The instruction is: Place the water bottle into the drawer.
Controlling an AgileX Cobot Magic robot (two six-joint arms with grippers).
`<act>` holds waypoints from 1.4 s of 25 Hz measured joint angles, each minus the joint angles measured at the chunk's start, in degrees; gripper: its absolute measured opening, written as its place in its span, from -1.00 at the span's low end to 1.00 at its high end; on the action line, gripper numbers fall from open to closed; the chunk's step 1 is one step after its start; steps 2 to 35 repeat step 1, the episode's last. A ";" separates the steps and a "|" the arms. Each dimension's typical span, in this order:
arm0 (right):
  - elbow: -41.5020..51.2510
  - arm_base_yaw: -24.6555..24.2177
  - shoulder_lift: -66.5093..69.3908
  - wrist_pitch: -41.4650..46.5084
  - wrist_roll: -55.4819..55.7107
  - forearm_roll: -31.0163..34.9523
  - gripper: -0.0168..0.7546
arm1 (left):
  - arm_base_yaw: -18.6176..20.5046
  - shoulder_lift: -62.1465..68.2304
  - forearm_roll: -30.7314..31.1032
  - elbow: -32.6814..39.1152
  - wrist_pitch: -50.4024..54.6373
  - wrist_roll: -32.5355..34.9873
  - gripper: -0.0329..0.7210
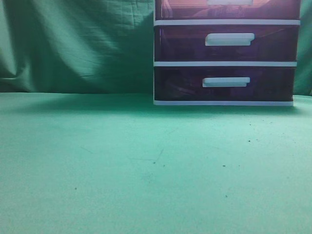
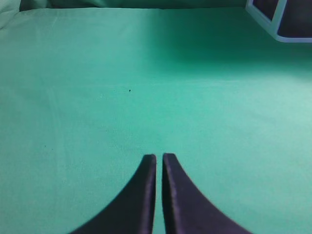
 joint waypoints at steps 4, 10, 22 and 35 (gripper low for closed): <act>0.00 0.00 0.00 0.00 0.00 0.00 -0.96 | 0.00 0.00 0.00 0.00 0.00 0.00 -0.91; 0.00 0.00 0.00 0.00 0.00 0.00 -0.96 | 0.00 0.00 0.00 0.00 0.00 0.00 -0.91; 0.00 0.00 0.00 0.00 0.00 0.00 -0.96 | 0.00 0.00 0.00 0.00 0.00 0.00 -0.91; 0.00 0.00 0.00 0.00 0.00 0.00 -0.96 | 0.00 0.00 0.00 0.00 0.00 0.00 -0.91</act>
